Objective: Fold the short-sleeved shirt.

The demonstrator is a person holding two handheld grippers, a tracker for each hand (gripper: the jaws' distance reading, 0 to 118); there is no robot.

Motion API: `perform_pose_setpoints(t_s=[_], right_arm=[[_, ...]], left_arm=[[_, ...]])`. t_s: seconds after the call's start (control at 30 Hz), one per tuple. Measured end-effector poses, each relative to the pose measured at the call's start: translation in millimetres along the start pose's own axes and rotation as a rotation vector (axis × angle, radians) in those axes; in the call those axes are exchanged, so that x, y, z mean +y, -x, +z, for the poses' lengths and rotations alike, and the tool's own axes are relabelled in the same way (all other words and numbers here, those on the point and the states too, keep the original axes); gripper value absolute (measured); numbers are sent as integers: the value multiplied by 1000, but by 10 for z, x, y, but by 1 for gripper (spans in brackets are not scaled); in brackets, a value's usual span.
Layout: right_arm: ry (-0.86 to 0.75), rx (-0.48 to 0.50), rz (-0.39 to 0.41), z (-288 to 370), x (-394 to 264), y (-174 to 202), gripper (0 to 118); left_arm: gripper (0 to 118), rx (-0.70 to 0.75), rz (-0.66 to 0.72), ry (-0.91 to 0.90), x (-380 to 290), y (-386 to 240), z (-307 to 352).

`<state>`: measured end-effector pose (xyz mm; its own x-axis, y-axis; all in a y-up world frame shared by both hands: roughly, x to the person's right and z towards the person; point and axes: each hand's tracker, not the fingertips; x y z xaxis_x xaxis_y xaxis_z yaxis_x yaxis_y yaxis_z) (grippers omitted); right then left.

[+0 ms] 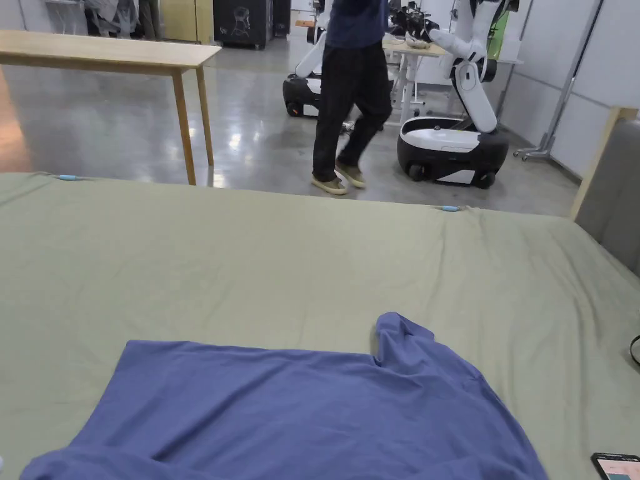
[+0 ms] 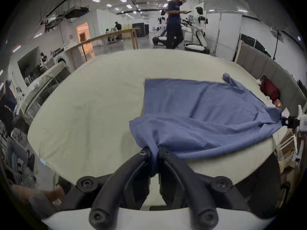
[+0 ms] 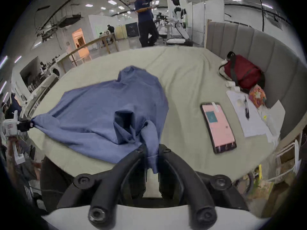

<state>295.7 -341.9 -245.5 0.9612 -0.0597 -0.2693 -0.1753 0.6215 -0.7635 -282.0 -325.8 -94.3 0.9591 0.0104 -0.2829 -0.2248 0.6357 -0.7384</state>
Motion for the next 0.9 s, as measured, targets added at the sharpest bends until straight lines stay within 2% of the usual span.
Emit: perform_pose_setpoints(t_s=[0.13, 0.17, 0.23, 0.27, 0.3, 0.33, 0.37, 0.53, 0.63, 0.67, 0.7, 0.73, 0.77, 0.8, 0.9], right_arm=[[73, -35, 0, -374, -281, 43, 17], [78, -34, -2, -432, -323, 49, 22], [57, -47, -41, -437, -349, 48, 46], [40, -48, -54, -379, -326, 62, 52], [16, -43, -56, -310, -295, 83, 52], [-43, -23, -66, -205, -237, 120, 68], [-99, -20, -66, -86, -168, 149, 77], [-418, 50, 17, 294, 248, 546, 77], [-566, 90, 29, 331, 464, 805, 77], [-587, 89, 42, 315, 537, 893, 76], [-592, 81, 61, 281, 596, 982, 69], [-604, 76, 82, 233, 636, 1056, 51], [-613, 63, 105, 161, 683, 1121, 19], [-605, 44, 115, 81, 724, 1185, 9], [-537, 108, 125, -124, 805, 1245, 6]], left_arm=[[6, 2, 9, 47, -249, 23, -321], [12, -2, 2, 40, -289, 22, -353], [57, 9, 44, 15, -314, 35, -324], [68, 25, 47, 2, -319, 35, -268], [68, 37, 38, -21, -313, 30, -207], [93, 54, 24, -72, -285, 16, -117], [101, 80, 19, -130, -243, -14, -7], [101, 44, -48, -391, 63, -293, 273], [100, 24, -55, -468, 305, -514, 247], [94, 20, -59, -447, 361, -548, 146], [77, 10, -71, -443, 431, -600, 68], [49, 12, -78, -435, 496, -650, -4], [14, 33, -93, -409, 561, -700, -107], [10, 51, -108, -383, 597, -675, -294], [6, -4, -99, -288, 799, -606, -660]])
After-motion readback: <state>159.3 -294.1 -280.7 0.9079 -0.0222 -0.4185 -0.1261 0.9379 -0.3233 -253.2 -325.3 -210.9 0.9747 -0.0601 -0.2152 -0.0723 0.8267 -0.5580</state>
